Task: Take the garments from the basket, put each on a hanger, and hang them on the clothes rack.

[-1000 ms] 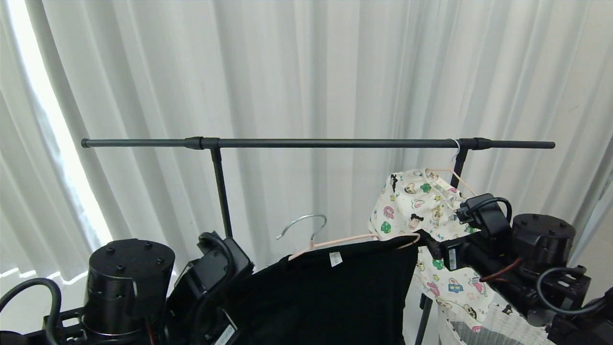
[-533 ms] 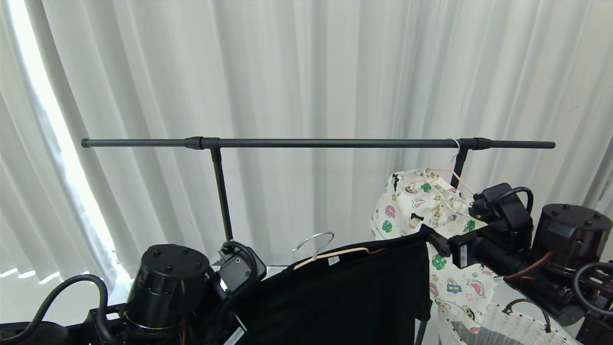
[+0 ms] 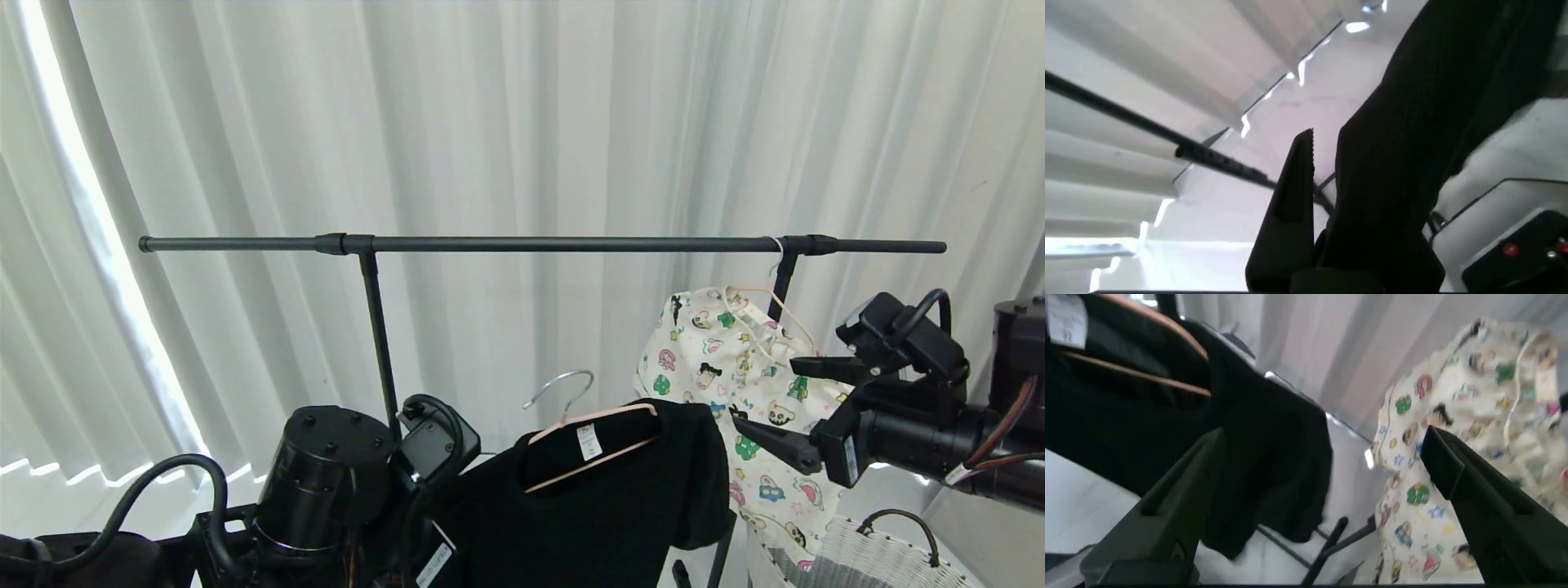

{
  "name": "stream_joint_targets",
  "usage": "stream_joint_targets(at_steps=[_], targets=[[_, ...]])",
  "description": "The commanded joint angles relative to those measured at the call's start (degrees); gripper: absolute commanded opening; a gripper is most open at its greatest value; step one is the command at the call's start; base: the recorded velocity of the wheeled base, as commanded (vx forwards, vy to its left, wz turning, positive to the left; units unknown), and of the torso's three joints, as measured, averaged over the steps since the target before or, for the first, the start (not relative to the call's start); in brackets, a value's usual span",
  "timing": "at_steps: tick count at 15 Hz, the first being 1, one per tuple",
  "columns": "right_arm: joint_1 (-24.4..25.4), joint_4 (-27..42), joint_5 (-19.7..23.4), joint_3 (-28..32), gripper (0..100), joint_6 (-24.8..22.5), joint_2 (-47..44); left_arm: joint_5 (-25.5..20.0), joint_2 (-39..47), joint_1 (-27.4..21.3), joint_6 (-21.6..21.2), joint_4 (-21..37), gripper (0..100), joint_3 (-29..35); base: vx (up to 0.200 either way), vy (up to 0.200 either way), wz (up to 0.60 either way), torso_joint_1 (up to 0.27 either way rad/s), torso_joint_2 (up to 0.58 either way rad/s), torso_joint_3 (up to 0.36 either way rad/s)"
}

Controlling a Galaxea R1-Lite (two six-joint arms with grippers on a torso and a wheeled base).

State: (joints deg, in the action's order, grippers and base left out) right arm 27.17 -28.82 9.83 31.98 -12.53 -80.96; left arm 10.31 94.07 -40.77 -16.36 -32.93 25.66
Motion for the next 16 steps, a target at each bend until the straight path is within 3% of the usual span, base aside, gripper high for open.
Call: stream_joint_targets(at_steps=[1, 4, 8, 11, 16], targets=[[-0.7, 3.7, 0.6, 4.0, 100, -0.4, 2.5, -0.6, -0.1, -1.2, 0.0, -0.1, 0, 0.9, 0.0, 0.0, 0.0, 0.0, 0.0, 0.0], [-0.7, 16.1, 2.7, 7.2, 100, -0.5, 5.7, -2.2, -0.1, -1.3, -0.3, -0.1, 0, 2.6, 0.0, 0.0, 0.0, 0.0, 0.0, 0.0], [-0.7, 22.1, 3.0, 8.2, 100, -0.7, 6.7, -2.8, 0.1, -2.0, -0.5, -0.1, 0, 0.6, 0.0, 0.0, 0.0, 0.0, 0.0, 0.0], [-0.7, 28.1, 3.7, 9.6, 100, -3.8, 6.8, -5.5, 0.0, -3.6, -2.7, -0.1, 0, -3.3, 0.0, 0.0, 0.0, 0.0, 0.0, 0.0], [-0.3, 37.5, 12.8, 13.3, 100, -8.9, 7.7, -5.7, -0.3, -3.5, -3.3, -0.1, 0, -3.6, 0.0, 0.0, 0.0, 0.0, 0.0, 0.0]])
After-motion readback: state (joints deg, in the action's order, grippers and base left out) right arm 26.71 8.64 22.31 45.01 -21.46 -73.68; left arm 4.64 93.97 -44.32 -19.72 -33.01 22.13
